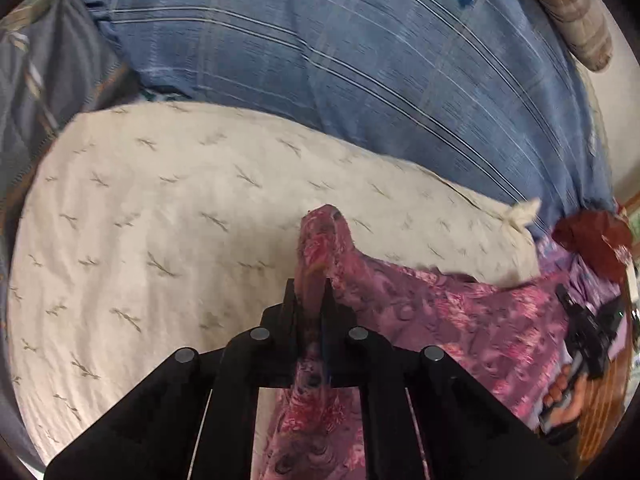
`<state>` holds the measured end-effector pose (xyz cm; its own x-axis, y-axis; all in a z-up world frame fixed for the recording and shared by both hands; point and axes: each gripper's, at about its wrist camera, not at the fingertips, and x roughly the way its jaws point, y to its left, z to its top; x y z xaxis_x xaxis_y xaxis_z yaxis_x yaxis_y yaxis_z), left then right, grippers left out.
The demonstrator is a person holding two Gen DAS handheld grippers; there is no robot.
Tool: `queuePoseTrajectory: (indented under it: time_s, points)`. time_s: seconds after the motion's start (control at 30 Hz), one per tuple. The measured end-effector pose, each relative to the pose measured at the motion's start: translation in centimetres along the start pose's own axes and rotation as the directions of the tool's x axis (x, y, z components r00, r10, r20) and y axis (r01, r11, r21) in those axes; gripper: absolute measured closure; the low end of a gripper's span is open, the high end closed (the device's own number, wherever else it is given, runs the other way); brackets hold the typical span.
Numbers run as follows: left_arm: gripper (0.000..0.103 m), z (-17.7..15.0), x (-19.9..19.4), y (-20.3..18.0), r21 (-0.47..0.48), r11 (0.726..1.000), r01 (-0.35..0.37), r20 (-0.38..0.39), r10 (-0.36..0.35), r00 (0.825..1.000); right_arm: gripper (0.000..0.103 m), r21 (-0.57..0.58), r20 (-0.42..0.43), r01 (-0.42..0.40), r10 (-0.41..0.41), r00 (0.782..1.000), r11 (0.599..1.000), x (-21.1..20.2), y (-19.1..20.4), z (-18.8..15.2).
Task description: Fold small clothes
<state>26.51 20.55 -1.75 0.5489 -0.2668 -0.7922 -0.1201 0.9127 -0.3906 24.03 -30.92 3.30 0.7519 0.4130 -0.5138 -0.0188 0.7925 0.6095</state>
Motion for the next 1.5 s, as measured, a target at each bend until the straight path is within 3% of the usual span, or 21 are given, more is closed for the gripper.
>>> queuePoseTrajectory:
  time_s: [0.07, 0.13, 0.17, 0.2, 0.3, 0.33, 0.4, 0.43, 0.47, 0.53, 0.63, 0.83, 0.93, 1.07, 1.13, 1.27, 1.37, 1.5]
  points:
    - [0.097, 0.1, 1.7, 1.2, -0.031, 0.997, -0.068, -0.036, 0.067, 0.997, 0.1, -0.016, -0.048, 0.077, -0.078, 0.996, 0.997, 1.5, -0.5, -0.4]
    - [0.097, -0.4, 3.7, 2.2, -0.055, 0.992, -0.115, -0.101, 0.109, 0.989, 0.096, -0.039, -0.133, 0.15, -0.154, 0.979, 0.988, 3.9, -1.4, -1.5]
    - [0.097, -0.6, 4.0, 2.5, -0.065, 0.992, -0.108, -0.121, 0.099, 0.988, 0.095, -0.048, -0.174, 0.219, -0.224, 0.959, 0.975, 4.9, -1.9, -2.3]
    - [0.096, -0.9, 3.7, 2.6, -0.075, 0.993, -0.092, -0.119, 0.083, 0.989, 0.094, -0.041, -0.192, 0.24, -0.244, 0.951, 0.97, 5.2, -2.3, -2.8]
    - [0.094, -1.2, 0.5, 2.8, -0.086, 0.996, -0.033, -0.068, 0.028, 0.997, 0.09, 0.018, -0.135, 0.198, -0.194, 0.972, 0.98, 2.5, -2.2, -3.3]
    - [0.088, -1.5, -0.9, 2.8, -0.076, 0.997, -0.018, -0.061, 0.014, 0.998, 0.087, 0.034, -0.115, 0.169, -0.164, 0.98, 0.985, 0.7, -1.9, -3.5]
    - [0.068, -2.8, -3.9, 2.6, -0.05, 0.999, 0.014, -0.037, -0.015, 0.999, 0.078, 0.046, -0.083, 0.12, -0.116, 0.99, 0.992, -2.9, -1.5, -4.3]
    - [0.048, -4.0, -5.6, 2.7, -0.039, 0.999, 0.038, -0.026, -0.039, 0.999, 0.069, 0.047, -0.077, 0.103, -0.099, 0.992, 0.994, -4.2, -1.4, -4.8]
    - [0.039, -5.3, -7.1, 2.8, -0.032, 0.998, 0.06, -0.012, -0.061, 0.998, 0.063, 0.047, -0.077, 0.082, -0.078, 0.994, 0.996, -6.1, -1.3, -5.9]
    - [0.038, -8.4, -9.2, 2.6, -0.009, 0.994, 0.108, -0.01, -0.108, 0.994, 0.048, 0.045, -0.088, 0.068, -0.064, 0.994, 0.997, -8.6, -1.4, -8.0]
    - [0.038, -13.2, -10.9, 2.7, -0.013, 0.983, 0.185, -0.061, -0.185, 0.981, 0.047, 0.045, -0.139, 0.076, -0.069, 0.988, 0.996, -11.4, -1.9, -12.1]
    - [0.038, -19.6, -10.1, 2.9, -0.083, 0.972, 0.219, -0.164, -0.23, 0.959, 0.047, 0.032, -0.119, 0.072, -0.067, 0.991, 0.997, -14.5, -1.6, -16.6]
    - [0.038, -20.5, -9.0, 3.3, -0.14, 0.962, 0.233, -0.202, -0.258, 0.945, 0.047, 0.007, -0.103, 0.109, -0.107, 0.989, 0.994, -14.7, -1.5, -16.3]
    - [0.038, -20.7, -7.1, 4.1, -0.256, 0.929, 0.267, -0.218, -0.325, 0.92, 0.047, -0.006, -0.156, 0.151, -0.15, 0.976, 0.989, -13.4, -1.9, -16.9]
    - [0.038, -21.0, -6.5, 4.3, -0.303, 0.912, 0.277, -0.227, -0.352, 0.908, 0.047, -0.023, -0.179, 0.135, -0.136, 0.974, 0.991, -12.8, -1.8, -17.5]
    - [0.037, -21.6, -7.6, 4.3, -0.341, 0.878, 0.335, -0.179, -0.41, 0.894, 0.047, -0.071, -0.189, 0.145, -0.156, 0.97, 0.987, -12.7, -1.4, -18.3]
    - [0.027, -21.2, -7.7, 4.1, -0.333, 0.885, 0.327, -0.153, -0.393, 0.907, 0.048, -0.052, -0.181, 0.164, -0.171, 0.969, 0.985, -12.5, -2.2, -18.2]
    - [0.029, -20.7, -5.7, 4.1, -0.365, 0.884, 0.291, -0.176, -0.372, 0.911, 0.046, -0.045, -0.177, 0.162, -0.167, 0.97, 0.986, -11.6, -2.6, -18.3]
